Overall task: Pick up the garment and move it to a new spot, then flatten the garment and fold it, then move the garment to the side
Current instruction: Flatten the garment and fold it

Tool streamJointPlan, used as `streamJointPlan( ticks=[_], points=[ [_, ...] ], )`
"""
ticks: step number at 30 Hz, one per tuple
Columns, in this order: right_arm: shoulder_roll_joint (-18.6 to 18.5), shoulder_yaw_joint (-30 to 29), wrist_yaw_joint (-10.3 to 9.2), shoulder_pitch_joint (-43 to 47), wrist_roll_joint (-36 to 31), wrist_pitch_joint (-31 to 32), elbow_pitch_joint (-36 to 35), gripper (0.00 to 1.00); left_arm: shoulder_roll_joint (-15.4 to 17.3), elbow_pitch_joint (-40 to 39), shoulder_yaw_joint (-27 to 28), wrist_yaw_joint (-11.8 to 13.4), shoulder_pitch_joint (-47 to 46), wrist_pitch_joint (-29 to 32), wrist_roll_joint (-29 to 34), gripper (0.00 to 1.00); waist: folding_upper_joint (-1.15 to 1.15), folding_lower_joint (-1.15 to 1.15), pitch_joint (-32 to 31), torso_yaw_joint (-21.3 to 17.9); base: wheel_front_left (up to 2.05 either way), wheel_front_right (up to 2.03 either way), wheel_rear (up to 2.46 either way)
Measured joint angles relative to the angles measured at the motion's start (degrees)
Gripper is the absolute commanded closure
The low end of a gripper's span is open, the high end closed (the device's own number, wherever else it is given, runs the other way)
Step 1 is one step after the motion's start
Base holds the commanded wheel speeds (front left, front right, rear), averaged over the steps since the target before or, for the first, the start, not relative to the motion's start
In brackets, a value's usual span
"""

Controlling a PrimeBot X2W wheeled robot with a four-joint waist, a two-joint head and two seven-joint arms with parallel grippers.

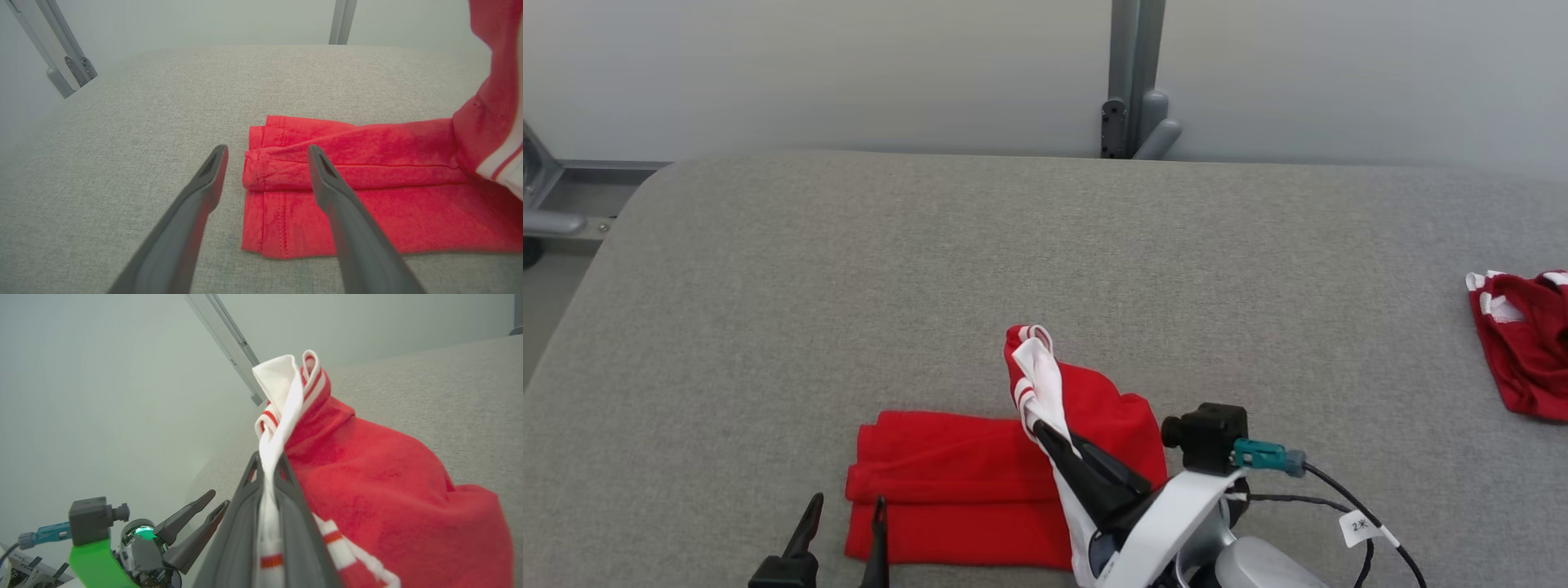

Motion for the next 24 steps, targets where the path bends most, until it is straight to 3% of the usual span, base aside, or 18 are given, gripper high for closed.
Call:
streamJointPlan(
  ticks=[17, 18, 19, 20, 24],
  points=[
    [2.01, 4.81, 0.0, -10.96, 0.49, -5.79, 20.08, 1.0, 0.04, 0.37, -4.71, -0.01, -2.77, 0.0, -0.41, 0.0, 0.0, 0.0, 2.86, 15.88, 0.0, 0.0, 0.0],
    [2.05, 4.95, 0.0, -11.63, 1.24, -6.32, 20.94, 0.74, 0.03, 0.35, -5.03, -0.01, -3.1, 0.0, -0.51, 0.0, 0.0, 0.0, 3.11, 16.78, 0.0, 0.0, 0.0],
    [2.1, 5.11, 0.0, -12.33, 1.79, -6.87, 21.78, 0.1, 0.02, 0.32, -5.22, 0.03, -3.37, 0.0, -0.6, 0.0, 0.0, 0.0, 3.36, 17.64, 0.0, 0.0, 0.0],
    [2.07, 5.25, 0.0, -13.06, 2.29, -7.44, 22.51, 0.0, 0.03, 0.29, -5.37, 0.07, -3.47, 0.0, -0.67, 0.0, 0.0, 0.0, 3.63, 18.48, 0.0, 0.0, 0.0],
    [2.16, 5.75, 0.0, -15.24, 3.7, -9.53, 23.73, 0.0, 0.03, 0.08, -5.33, 0.65, -3.47, 0.0, -1.08, 0.0, 0.0, 0.0, 4.74, 20.94, 0.0, 0.0, 0.0]
  ],
)
